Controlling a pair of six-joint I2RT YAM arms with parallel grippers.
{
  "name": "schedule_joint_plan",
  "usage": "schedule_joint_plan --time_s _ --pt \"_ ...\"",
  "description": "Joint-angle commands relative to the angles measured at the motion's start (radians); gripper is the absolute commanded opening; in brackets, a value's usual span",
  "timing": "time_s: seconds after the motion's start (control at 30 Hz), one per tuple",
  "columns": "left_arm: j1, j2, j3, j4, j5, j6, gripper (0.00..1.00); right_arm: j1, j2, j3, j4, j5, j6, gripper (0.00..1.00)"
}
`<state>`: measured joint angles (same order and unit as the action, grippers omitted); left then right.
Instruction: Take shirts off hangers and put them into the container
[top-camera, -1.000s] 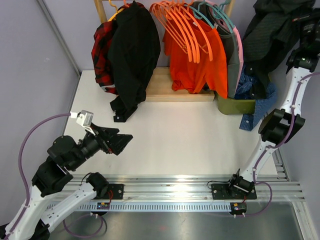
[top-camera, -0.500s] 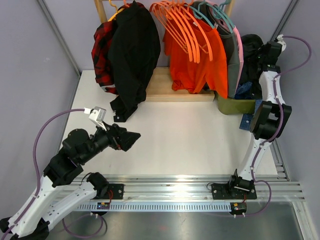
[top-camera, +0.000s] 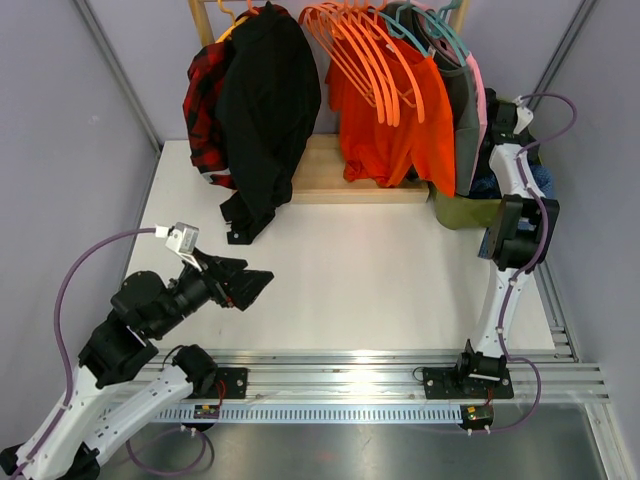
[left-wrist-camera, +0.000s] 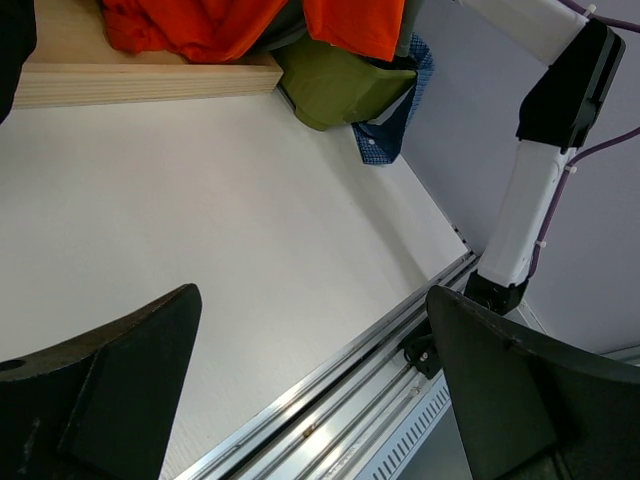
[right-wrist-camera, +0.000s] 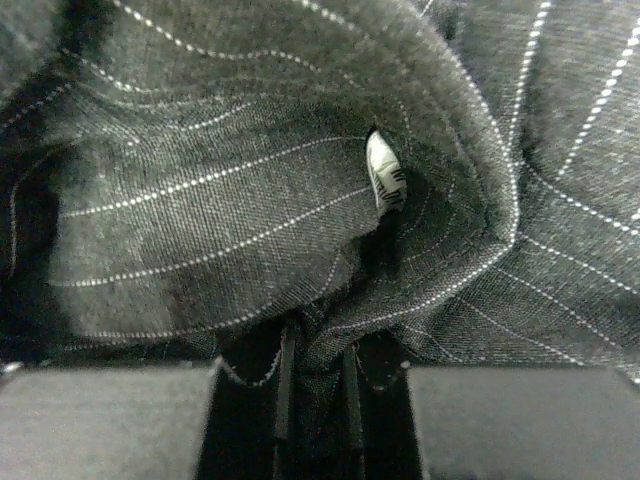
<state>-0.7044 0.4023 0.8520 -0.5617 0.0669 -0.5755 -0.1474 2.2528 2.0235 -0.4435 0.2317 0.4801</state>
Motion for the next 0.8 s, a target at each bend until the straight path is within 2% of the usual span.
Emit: schedule_joint_plan --time_s 0.0,0.23,0.33,0.4,0.5,0.57,0.6,0.67,0.73,0.77 --pt "0.0 -0.022 -0.021 0.026 0.005 -0.01 0.99 0.0 0.117 -0.048 -0.349 0.075 -0.02 0.0" --pt "0.0 -0.065 -0.051 0.028 0.013 -0.017 0.99 -0.003 0.065 -0.146 -0.32 0.077 -0.018 0.0" --pt "0.0 -0.088 -0.054 0.016 0.011 -0.012 0.99 -0.039 0.071 -0.151 -0.32 -0.007 -0.003 0.0" --pt "0.0 -0.108 -0.062 0.014 0.008 -0.011 0.99 -0.063 0.076 -0.157 -0.316 -0.116 0.026 0.0" --pt "-0.001 -0.132 -0.073 0.006 0.005 -0.014 0.99 -0.072 0.079 -0.117 -0.353 -0.098 0.031 0.0" --pt "0.0 -0.143 -0.074 -0.003 0.004 -0.017 0.99 -0.072 0.022 -0.123 -0.324 -0.074 0.026 0.0" --pt "0.0 -0.149 -0.076 -0.009 -0.001 -0.018 0.99 -0.072 -0.01 -0.15 -0.301 -0.068 0.026 0.09" --pt "0.0 -0.155 -0.076 -0.015 -0.006 -0.018 0.99 -0.07 -0.137 -0.192 -0.2 -0.057 0.026 0.57" --pt "0.0 -0.157 -0.074 -0.018 -0.009 -0.017 0.99 -0.069 -0.265 -0.25 -0.124 -0.069 0.018 0.88" --pt "-0.001 -0.154 -0.073 -0.018 -0.012 -0.015 0.99 -0.07 -0.301 -0.259 -0.068 -0.074 0.008 0.96"
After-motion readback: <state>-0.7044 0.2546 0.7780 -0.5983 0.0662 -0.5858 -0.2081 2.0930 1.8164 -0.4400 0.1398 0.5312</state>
